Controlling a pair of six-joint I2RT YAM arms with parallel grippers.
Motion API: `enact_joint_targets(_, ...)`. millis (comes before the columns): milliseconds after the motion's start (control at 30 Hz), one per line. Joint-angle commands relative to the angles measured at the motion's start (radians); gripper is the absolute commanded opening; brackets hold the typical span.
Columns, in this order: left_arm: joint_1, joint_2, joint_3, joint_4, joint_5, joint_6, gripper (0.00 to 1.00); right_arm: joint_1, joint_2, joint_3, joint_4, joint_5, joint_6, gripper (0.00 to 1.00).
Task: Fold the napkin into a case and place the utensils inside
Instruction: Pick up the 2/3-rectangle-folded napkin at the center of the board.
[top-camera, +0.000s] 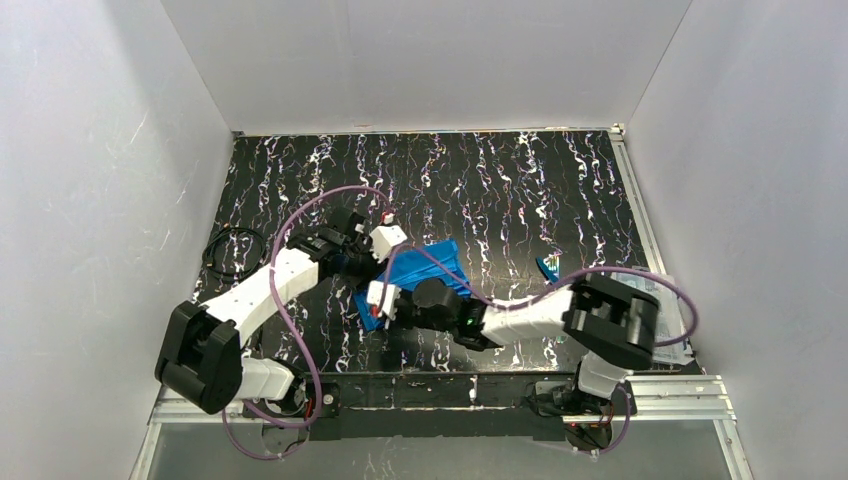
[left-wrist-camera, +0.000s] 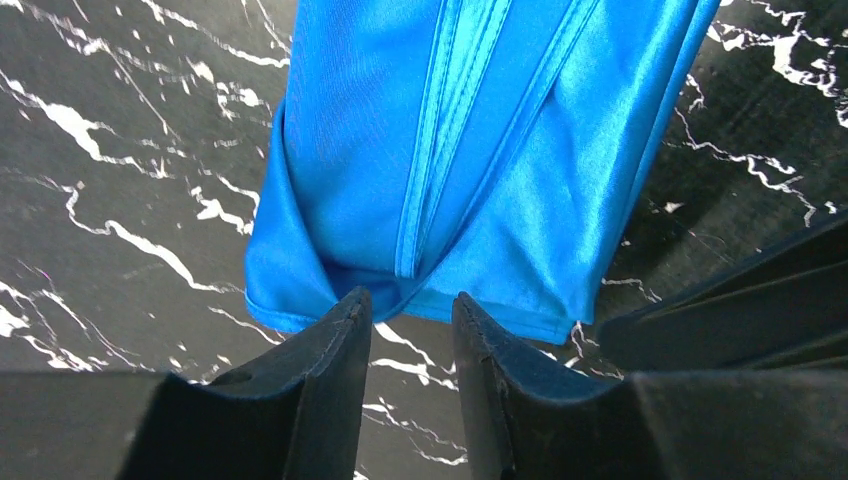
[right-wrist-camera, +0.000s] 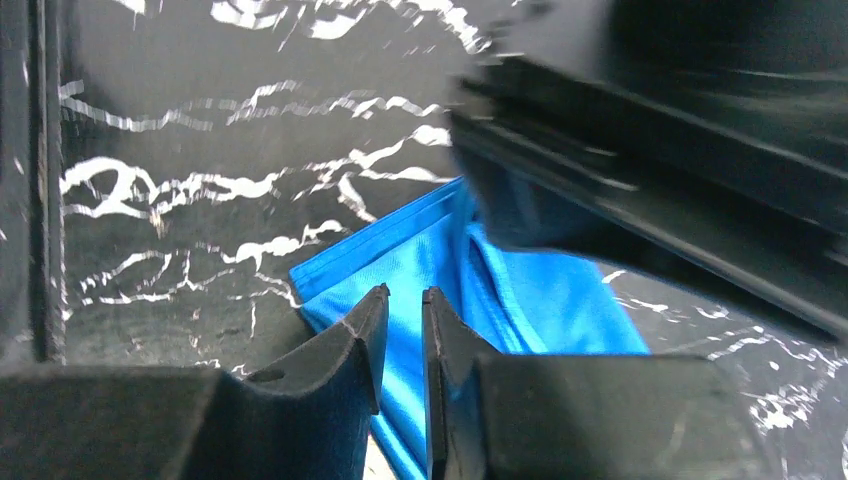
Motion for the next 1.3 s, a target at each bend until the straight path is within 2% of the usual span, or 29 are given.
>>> enact_joint_targets(0, 0.082, -0.052, 0.052, -0.166, 0.108, -0.04, 0.33, -0.073, -0.183, -0.044, -0.001, 0.09, 0.172, 0.28)
enact_joint_targets(100, 0.125, -0.13, 0.01, -0.191, 0.136, 0.092, 0.31, -0.205, -0.249, -0.047, -0.097, 0.071, 0.33, 0.27)
enact_joint_targets(200, 0.128, -0.241, -0.054, -0.184, 0.164, 0.236, 0.31, -0.348, -0.234, 0.021, -0.205, 0.009, 0.507, 0.28)
enact_joint_targets(300, 0.124, -0.368, -0.108, -0.156, 0.314, 0.342, 0.32, -0.468, -0.156, 0.134, -0.315, -0.086, 0.631, 0.31)
enact_joint_targets(333, 0.114, -0.402, -0.126, -0.149, 0.367, 0.374, 0.39, -0.499, -0.12, 0.173, -0.348, -0.121, 0.652, 0.31)
enact_joint_targets(400, 0.086, -0.452, -0.178, -0.126, 0.454, 0.427, 0.46, -0.535, -0.042, 0.259, -0.425, -0.182, 0.679, 0.29)
enact_joint_targets(467, 0.019, -0.467, -0.231, -0.082, 0.437, 0.463, 0.46, -0.543, -0.01, 0.286, -0.453, -0.204, 0.677, 0.28)
enact_joint_targets(567, -0.056, -0.413, -0.276, -0.034, 0.361, 0.493, 0.44, -0.543, 0.002, 0.255, -0.407, -0.216, 0.688, 0.25)
enact_joint_targets(767, -0.092, -0.279, -0.288, 0.077, 0.316, 0.497, 0.41, -0.547, 0.04, 0.193, -0.351, -0.227, 0.74, 0.16)
enact_joint_targets(900, -0.136, -0.227, -0.289, 0.137, 0.286, 0.473, 0.4, -0.559, 0.086, 0.199, -0.384, -0.215, 0.769, 0.11)
enact_joint_targets(1033, -0.165, -0.185, -0.307, 0.141, 0.266, 0.48, 0.3, -0.561, 0.104, 0.18, -0.392, -0.197, 0.781, 0.09)
enact_joint_targets(1267, -0.169, -0.168, -0.397, 0.188, 0.147, 0.564, 0.25, -0.567, 0.078, 0.109, -0.418, -0.09, 0.806, 0.04)
